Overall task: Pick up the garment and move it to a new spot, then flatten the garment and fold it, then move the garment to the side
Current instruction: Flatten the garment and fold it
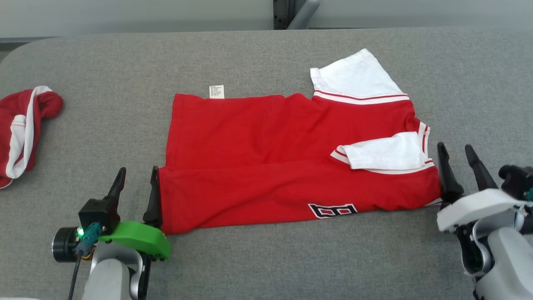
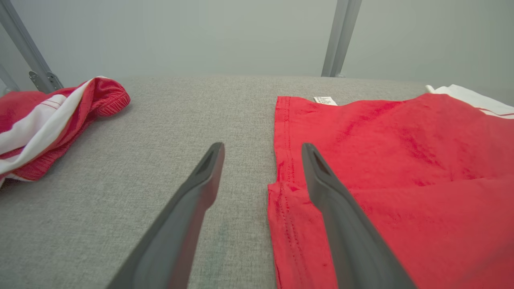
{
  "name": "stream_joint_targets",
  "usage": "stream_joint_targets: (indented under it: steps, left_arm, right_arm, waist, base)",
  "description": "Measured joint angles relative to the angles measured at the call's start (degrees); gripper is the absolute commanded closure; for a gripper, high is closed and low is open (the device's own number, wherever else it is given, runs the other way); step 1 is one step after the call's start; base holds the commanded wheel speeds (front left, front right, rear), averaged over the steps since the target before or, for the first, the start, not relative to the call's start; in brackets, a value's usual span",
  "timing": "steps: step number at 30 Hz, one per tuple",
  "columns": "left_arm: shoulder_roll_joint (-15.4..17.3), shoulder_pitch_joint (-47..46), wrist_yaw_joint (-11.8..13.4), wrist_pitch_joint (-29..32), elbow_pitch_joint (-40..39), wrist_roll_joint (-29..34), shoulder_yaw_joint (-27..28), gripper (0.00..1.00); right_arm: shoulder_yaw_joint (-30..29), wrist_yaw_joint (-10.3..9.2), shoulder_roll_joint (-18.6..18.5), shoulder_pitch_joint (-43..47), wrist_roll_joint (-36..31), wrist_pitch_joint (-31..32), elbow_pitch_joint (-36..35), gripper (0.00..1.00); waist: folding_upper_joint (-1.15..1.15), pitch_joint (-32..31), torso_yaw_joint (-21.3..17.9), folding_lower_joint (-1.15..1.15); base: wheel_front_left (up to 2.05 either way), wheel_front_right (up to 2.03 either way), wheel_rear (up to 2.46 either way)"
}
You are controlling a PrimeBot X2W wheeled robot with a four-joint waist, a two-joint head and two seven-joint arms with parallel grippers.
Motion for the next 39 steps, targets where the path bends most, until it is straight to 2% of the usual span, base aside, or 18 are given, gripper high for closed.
stream_joint_targets:
  steps: [7,11,21,26,39]
  left_arm:
    - [-0.18,5.98,0.27,0.0,-2.14,-0.27,0.66,0.0]
    - [-0.3,7.62,0.58,0.0,-2.34,-1.82,-1.03,0.0]
    - [-0.31,7.62,1.38,0.0,-2.8,-2.9,-3.21,0.0]
    - [-0.31,8.44,1.53,0.0,-3.12,-2.74,-3.24,0.0]
    - [-0.31,9.07,1.58,0.0,-2.41,-2.96,-4.02,0.0]
  right_arm:
    - [3.31,-0.01,0.31,8.57,-1.1,0.01,-0.81,0.0]
    - [3.63,-0.02,1.03,10.56,-0.67,0.01,-0.05,0.0]
    - [3.08,-0.02,2.31,9.28,-0.66,0.01,-0.49,0.0]
    - [2.75,-0.02,1.78,9.07,-0.69,0.01,-1.0,0.0]
    - [7.13,-0.01,-0.3,5.56,1.57,0.0,3.25,0.0]
  waist:
    - [0.0,-2.04,-0.59,0.0]
    - [0.0,-2.36,-1.23,0.0]
    - [0.0,-2.61,-0.73,0.0]
    - [0.0,-3.35,-0.63,0.0]
    - [0.0,-3.57,-0.79,0.0]
  base:
    - [0.0,0.0,0.0]
    - [0.0,0.0,0.0]
    - [0.0,0.0,0.0]
    - [0.0,0.0,0.0]
    - [0.0,0.0,0.0]
